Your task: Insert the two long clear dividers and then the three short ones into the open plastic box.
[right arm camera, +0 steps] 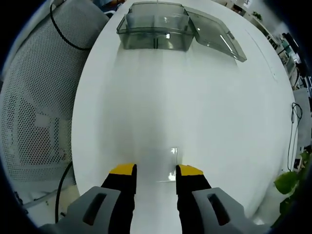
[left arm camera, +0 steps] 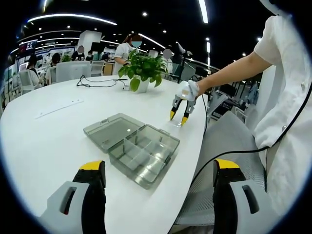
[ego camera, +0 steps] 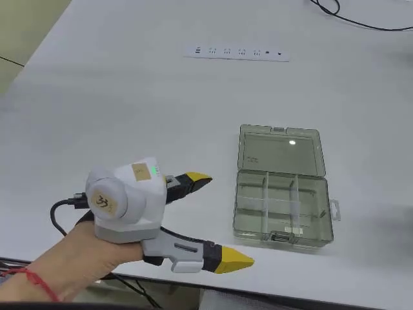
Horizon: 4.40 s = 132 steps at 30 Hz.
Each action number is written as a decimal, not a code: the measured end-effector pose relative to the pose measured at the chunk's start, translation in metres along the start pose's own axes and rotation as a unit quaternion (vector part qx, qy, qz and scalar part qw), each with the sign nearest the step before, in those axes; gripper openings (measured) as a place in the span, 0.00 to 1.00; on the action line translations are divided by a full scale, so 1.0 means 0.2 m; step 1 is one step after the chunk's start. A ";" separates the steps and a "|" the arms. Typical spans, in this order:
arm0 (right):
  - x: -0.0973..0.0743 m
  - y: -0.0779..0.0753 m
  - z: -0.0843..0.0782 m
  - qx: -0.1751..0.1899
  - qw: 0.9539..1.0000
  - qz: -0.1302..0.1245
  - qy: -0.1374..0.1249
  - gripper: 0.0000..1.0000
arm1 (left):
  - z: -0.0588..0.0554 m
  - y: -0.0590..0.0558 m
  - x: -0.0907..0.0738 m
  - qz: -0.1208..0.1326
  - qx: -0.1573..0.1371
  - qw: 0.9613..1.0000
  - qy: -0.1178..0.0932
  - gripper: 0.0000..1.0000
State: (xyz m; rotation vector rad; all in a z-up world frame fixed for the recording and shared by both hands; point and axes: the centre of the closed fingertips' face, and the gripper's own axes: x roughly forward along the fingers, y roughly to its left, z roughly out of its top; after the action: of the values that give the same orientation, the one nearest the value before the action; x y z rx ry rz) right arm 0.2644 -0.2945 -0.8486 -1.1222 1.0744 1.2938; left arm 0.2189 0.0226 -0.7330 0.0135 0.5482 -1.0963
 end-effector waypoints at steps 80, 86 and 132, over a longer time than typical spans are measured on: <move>-0.77 0.14 1.31 -0.049 0.960 -0.220 -0.168 0.32 | 0.47 -0.27 0.24 -0.081 -0.245 0.964 -0.068 0.00; -0.77 0.14 1.32 -0.053 0.960 -0.219 -0.167 0.33 | 0.47 -0.27 0.24 -0.086 -0.256 0.960 -0.074 0.00; -0.90 0.40 1.41 -0.004 0.935 0.130 -0.329 0.04 | 0.40 -0.52 0.11 -0.197 -0.011 0.978 -0.071 0.00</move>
State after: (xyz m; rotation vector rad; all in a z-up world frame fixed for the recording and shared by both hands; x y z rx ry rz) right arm 0.1739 -0.0463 -0.6292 -0.4806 0.7161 1.7189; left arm 0.1715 -0.0676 -0.6465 -0.1995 0.4428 -1.4650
